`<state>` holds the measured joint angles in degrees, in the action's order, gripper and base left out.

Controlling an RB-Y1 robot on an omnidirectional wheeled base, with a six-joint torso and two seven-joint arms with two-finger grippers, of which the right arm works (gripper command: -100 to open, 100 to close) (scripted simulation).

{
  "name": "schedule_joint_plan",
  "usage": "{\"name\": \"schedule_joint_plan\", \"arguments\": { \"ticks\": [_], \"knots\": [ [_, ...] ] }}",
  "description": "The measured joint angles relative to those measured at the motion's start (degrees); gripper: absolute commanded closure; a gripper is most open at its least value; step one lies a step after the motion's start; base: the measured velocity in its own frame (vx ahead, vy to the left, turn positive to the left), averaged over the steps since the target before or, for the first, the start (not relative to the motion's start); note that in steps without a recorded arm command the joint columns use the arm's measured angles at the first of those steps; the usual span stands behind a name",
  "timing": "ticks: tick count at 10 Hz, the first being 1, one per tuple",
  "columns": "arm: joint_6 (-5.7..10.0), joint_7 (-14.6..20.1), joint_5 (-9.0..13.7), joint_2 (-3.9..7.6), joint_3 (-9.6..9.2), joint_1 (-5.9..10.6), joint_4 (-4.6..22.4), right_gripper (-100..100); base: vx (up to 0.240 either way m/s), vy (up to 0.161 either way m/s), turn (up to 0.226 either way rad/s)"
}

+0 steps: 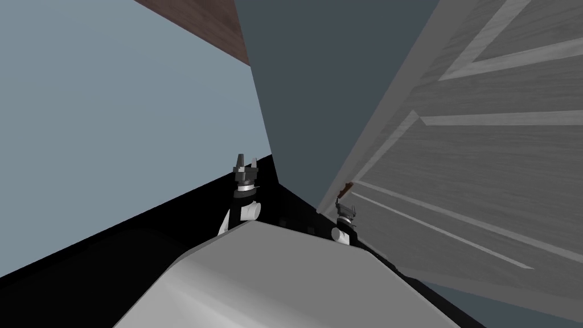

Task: Pull the door open

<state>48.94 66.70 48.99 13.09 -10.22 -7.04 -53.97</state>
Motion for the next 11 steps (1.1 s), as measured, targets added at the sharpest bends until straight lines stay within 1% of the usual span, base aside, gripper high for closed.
{"name": "schedule_joint_plan", "arguments": {
  "ticks": [1,2,3,4,5,6,7,8,9,10,11],
  "knots": [
    [0.57,1.53,-0.04,0.93,-0.04,0.48,1.79,-100,0.204,-0.019,0.076],
    [0.33,2.38,0.24,1.92,0.33,-0.26,1.07,-100,0.149,-0.038,0.038],
    [0.24,2.89,0.33,2.44,0.47,-0.76,0.86,-100,0.082,-0.017,0.002],
    [0.62,3.65,0.25,2.79,0.39,-0.5,1.81,-100,0.09,0.005,0.038],
    [1.42,5.07,0.1,3.44,0.21,-0.18,3.55,-100,0.132,-0.001,0.064],
    [1.46,5.99,0.28,4.37,0.45,-1.09,2.98,-100,0.153,-0.007,0.044],
    [1.2,6.36,0.47,4.9,0.71,-1.45,2.6,-100,0.138,-0.001,0.029],
    [1.57,7.48,0.4,5.5,0.63,-0.55,4.51,-100,0.13,0.002,0.049],
    [1.51,8.31,0.56,6.33,0.82,-1.15,4.15,-100,0.043,0.007,-0.023],
    [1.52,8.46,0.56,6.34,0.78,-1.46,4.06,100,-0.018,0.01,0.021],
    [1.52,8.38,0.52,6.25,0.7,-1.28,4.1,100,-0.021,-0.01,-0.036]
  ]
}}
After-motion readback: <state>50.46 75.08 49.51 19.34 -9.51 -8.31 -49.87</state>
